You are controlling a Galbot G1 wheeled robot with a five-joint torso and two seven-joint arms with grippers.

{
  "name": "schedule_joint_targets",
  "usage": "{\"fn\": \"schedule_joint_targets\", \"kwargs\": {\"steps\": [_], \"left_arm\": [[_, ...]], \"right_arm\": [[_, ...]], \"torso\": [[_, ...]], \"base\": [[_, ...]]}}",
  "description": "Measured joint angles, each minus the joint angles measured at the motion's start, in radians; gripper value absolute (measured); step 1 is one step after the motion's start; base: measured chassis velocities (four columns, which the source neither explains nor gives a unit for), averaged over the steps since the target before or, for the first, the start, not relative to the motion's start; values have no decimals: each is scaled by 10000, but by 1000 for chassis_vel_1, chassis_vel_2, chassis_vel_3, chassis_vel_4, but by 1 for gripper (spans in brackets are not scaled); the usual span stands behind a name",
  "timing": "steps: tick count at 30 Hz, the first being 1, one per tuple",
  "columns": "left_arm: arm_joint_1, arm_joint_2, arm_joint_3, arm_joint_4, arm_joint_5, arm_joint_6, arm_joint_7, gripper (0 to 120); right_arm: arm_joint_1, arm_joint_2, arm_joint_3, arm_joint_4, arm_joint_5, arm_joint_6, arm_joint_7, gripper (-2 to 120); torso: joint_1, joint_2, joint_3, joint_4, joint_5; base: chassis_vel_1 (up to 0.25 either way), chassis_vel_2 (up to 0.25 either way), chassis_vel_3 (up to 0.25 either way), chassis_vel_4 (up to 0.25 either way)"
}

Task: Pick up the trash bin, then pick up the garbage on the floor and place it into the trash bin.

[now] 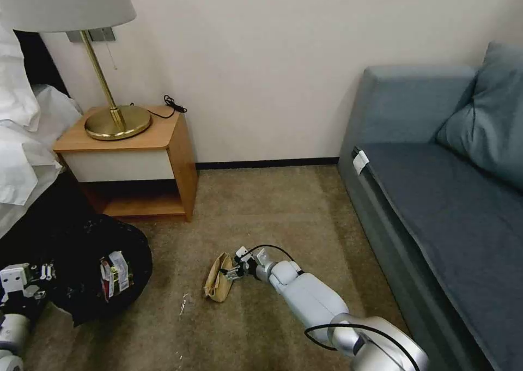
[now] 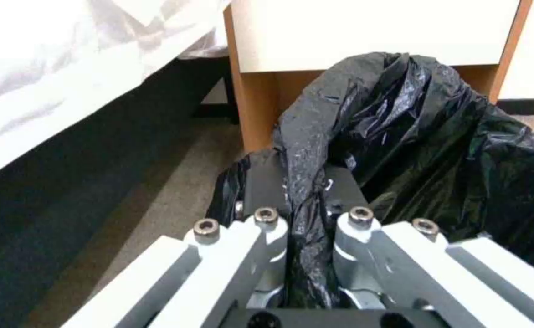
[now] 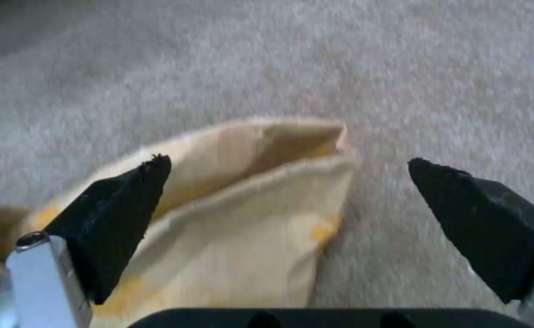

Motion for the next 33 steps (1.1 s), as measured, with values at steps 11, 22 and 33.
{"fn": "schedule_joint_targets", "kwargs": {"steps": [11,22,33], "left_arm": [[11,-122,135,-186,181,131,0,4],[12,-104,110,-180,174,156,-4,4],[-60,-67,162,-128,162,178,-5,4]], "right_arm": [[-276,-14,-388,802,189,-160,-117,100],[-235,-7,-458,406,163,-235,-155,100],[-327,-1,-193,-45,-114,-240,-149,100]], "torso": [[0,0,2,-2,0],[0,0,0,-1,0],[0,0,0,-1,0]], "base": [[-58,54,53,-71],[0,0,0,0],[0,0,0,0]]}}
